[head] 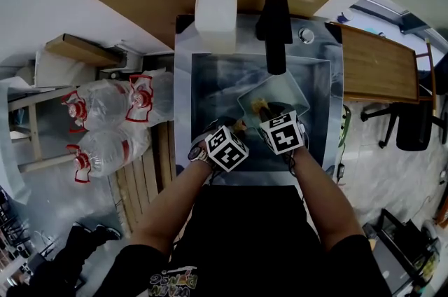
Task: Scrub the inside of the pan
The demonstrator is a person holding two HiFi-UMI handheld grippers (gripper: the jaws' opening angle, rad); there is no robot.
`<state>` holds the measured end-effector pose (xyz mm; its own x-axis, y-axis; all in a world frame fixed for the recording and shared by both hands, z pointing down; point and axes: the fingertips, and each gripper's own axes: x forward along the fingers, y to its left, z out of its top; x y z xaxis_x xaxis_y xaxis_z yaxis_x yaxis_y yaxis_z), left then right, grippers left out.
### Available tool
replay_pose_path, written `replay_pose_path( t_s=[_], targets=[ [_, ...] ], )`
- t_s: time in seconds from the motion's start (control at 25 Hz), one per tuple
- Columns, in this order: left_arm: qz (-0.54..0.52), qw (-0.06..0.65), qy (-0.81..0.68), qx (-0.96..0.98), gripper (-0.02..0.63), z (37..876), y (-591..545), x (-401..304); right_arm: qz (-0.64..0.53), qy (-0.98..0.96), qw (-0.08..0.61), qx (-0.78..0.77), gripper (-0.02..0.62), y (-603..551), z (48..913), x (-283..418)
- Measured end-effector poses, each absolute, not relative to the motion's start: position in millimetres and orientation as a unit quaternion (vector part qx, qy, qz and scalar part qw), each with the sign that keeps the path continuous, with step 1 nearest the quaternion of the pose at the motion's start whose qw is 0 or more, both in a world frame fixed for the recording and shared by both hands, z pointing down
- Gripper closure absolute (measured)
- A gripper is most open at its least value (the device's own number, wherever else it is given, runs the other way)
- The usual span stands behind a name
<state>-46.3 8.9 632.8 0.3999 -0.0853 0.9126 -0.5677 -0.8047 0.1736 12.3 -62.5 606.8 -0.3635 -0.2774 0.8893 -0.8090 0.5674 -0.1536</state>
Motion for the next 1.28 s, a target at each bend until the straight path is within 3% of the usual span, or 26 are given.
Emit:
replay_pose_path(
  t_s=[0.68,1.28],
  targets=[
    [0.506,0.237,-0.206,0.804,0.442,632.7,9.5,-46.6,0.299,-0.760,0.477,0.325,0.514,-44.2,633.9,0.5],
    [0.506,0.241,-0.205,0.802,0.442,633.6,11.0,-47.5,0.252,-0.728,0.513,0.379,0.512,-84.4,637.0,64.1]
  ],
)
